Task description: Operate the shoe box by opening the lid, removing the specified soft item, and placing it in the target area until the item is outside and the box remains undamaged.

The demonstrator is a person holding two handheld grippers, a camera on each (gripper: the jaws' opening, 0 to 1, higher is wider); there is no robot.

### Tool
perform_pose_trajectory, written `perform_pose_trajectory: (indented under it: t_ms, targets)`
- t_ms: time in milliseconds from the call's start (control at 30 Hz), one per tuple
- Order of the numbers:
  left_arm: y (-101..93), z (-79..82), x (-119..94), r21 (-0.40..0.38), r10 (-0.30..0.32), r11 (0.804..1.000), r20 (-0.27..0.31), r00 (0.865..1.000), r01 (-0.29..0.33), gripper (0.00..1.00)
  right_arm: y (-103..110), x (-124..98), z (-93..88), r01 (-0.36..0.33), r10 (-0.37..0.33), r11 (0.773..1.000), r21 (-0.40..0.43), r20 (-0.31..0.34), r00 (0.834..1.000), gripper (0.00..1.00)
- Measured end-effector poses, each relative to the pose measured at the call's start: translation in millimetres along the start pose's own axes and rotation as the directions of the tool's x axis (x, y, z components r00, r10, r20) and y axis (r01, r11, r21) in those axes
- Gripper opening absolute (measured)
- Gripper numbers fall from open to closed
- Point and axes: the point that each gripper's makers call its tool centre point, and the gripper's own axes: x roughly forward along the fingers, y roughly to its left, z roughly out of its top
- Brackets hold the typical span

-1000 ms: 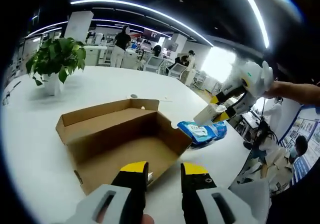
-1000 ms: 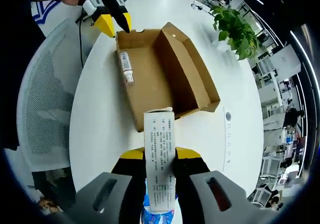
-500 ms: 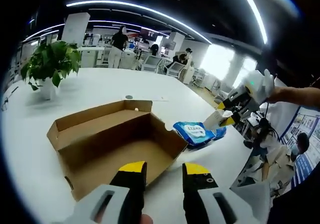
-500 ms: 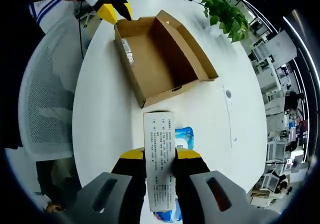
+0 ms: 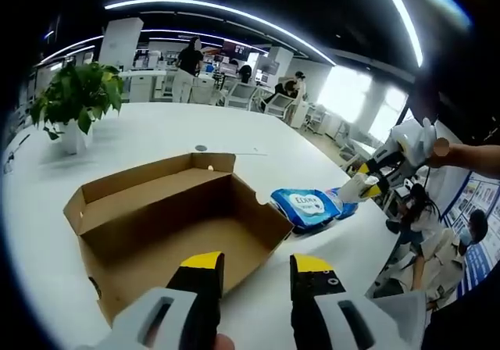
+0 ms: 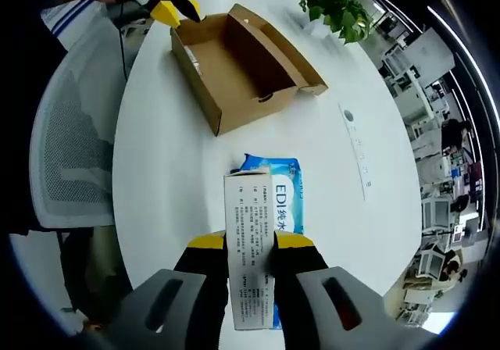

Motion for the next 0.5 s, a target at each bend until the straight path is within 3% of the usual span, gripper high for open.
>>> perform_pose_trajectory:
  t_ms: [500]
  targets:
    - [-11.1, -1.2, 21.6, -0.01, 0.007, 1.0, -0.033, 0.999, -0.008, 0.33, -13.2, -7.7, -57.8, 0.014, -0.012, 0.997, 0.076, -0.021, 1.0, 0.18]
